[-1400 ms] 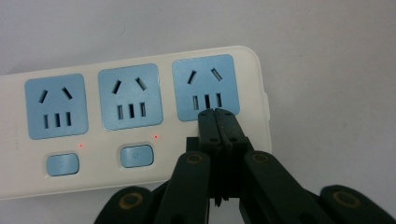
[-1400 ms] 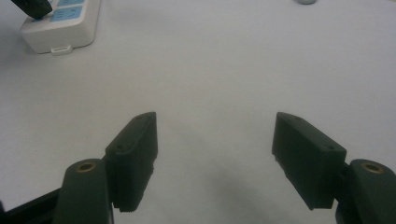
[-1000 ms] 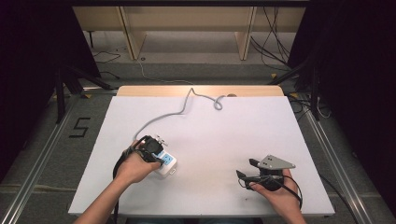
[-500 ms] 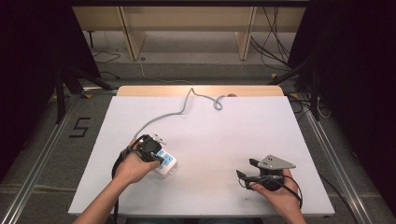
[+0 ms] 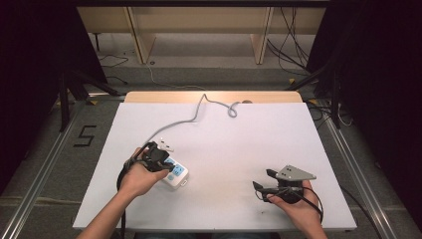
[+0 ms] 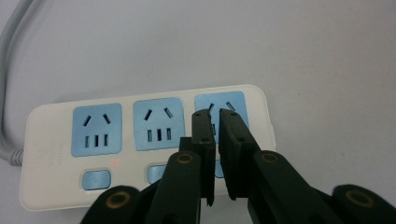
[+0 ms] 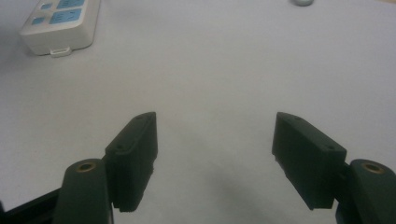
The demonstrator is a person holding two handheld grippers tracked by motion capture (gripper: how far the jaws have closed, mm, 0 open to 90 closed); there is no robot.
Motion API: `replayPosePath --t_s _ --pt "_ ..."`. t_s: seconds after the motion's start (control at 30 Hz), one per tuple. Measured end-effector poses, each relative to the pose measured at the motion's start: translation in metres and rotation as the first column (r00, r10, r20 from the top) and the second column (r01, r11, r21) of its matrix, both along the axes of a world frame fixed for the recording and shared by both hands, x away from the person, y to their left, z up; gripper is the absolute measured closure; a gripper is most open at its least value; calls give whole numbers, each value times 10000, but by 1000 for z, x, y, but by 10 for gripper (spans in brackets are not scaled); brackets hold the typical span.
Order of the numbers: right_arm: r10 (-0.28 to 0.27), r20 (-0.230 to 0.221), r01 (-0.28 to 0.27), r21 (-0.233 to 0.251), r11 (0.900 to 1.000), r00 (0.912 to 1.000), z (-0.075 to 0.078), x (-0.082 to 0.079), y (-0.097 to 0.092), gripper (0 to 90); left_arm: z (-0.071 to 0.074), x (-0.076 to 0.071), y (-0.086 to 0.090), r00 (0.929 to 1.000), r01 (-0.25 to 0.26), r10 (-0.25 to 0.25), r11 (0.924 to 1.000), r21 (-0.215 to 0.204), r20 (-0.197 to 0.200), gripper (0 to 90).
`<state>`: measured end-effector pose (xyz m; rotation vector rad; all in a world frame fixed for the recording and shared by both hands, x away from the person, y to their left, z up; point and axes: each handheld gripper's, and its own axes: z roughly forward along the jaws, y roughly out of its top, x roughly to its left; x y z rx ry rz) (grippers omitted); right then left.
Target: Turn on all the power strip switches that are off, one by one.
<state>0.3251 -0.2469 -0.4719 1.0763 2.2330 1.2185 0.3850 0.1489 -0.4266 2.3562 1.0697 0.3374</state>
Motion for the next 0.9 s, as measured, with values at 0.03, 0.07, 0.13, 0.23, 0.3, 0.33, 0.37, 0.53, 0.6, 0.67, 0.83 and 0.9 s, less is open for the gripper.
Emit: replayPosePath --t_s 0.03,0.07,0.13,0.23,0.3,0.33,0.37,0.53,0.6,0.67,0.83,0.9 --pt "-25 -20 25 5 10000 10000 0 0 0 320 0 0 1 10000 4 -4 10000 -8 28 842" --pt "-37 -18 37 16 10000 10000 0 0 -1 321 1 0 2 10000 -12 13 10000 -32 61 841" --pt "-51 -6 51 29 10000 10000 0 0 -1 321 2 0 4 9999 -63 65 9998 -164 127 837" --pt "-79 -8 79 49 10000 10000 1 0 -2 321 3 -2 7 9995 -141 153 9991 -398 284 818" --pt "-84 3 84 65 9999 10000 1 0 -3 320 4 -3 9 9991 -144 164 9987 -498 403 796" --pt "-91 11 91 73 9999 10000 1 0 -4 320 4 -4 10 9988 -189 216 9980 -605 445 781" --pt "-99 25 99 85 9999 9999 1 0 -4 320 4 -5 12 9981 -193 235 9971 -741 562 760" --pt "-136 13 136 108 9998 9999 1 1 -7 319 5 -9 22 9936 -479 585 9929 -1085 963 625" --pt "-144 3 144 107 9998 9999 1 0 -7 319 5 -11 25 9904 -440 627 9879 -1490 1229 567" --pt "-156 -3 156 99 9998 9999 1 0 -8 318 4 -14 29 9880 -256 523 9834 -1795 1453 497" --pt "-139 15 138 136 9998 9999 1 0 -8 318 1 -20 36 9801 -27 508 9699 -2434 1918 334" --pt "-135 16 135 143 9998 9999 1 0 -8 318 -2 -23 40 9786 5 517 9674 -2534 1993 294"
